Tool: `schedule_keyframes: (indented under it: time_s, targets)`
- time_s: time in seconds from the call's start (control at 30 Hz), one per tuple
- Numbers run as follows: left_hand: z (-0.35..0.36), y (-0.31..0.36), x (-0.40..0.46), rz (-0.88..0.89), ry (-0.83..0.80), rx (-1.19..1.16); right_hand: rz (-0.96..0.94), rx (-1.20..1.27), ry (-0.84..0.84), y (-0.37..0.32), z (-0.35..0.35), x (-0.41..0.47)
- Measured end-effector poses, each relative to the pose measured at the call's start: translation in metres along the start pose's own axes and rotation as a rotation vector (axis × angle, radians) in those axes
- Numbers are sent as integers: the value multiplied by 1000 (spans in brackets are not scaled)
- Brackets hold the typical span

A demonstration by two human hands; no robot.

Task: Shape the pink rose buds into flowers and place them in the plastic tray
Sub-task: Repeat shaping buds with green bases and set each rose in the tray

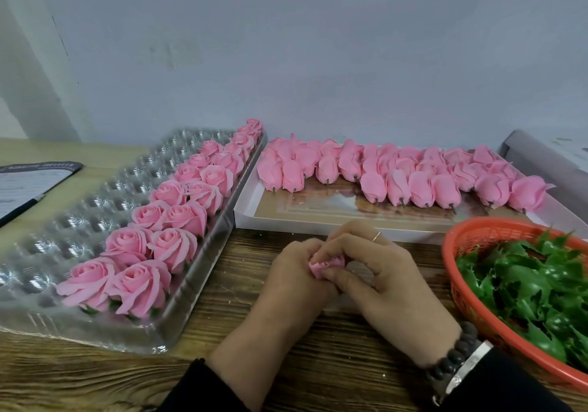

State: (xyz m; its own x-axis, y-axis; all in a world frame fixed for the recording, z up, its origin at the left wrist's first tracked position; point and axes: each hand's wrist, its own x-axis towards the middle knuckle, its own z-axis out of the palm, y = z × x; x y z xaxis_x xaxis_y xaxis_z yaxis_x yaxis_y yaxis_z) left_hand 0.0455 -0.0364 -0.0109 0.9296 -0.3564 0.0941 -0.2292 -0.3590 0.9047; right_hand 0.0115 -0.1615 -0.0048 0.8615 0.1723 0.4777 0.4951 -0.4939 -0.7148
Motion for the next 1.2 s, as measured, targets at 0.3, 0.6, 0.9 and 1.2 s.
schedule_keyframes:
  time_s: [0.3,0.6,0.9,1.2]
  targets:
    - [5,2,-1,47,-39,-149,88,206,274,-5,6,1]
    - [21,8,-5,242,-11,-188,43,60,272,-5,25,7]
    - [21,2,-1,196,29,-366,288,91,-19,2,12,8]
    - [11,6,0,201,21,-447,234,233,-56,6,1,3]
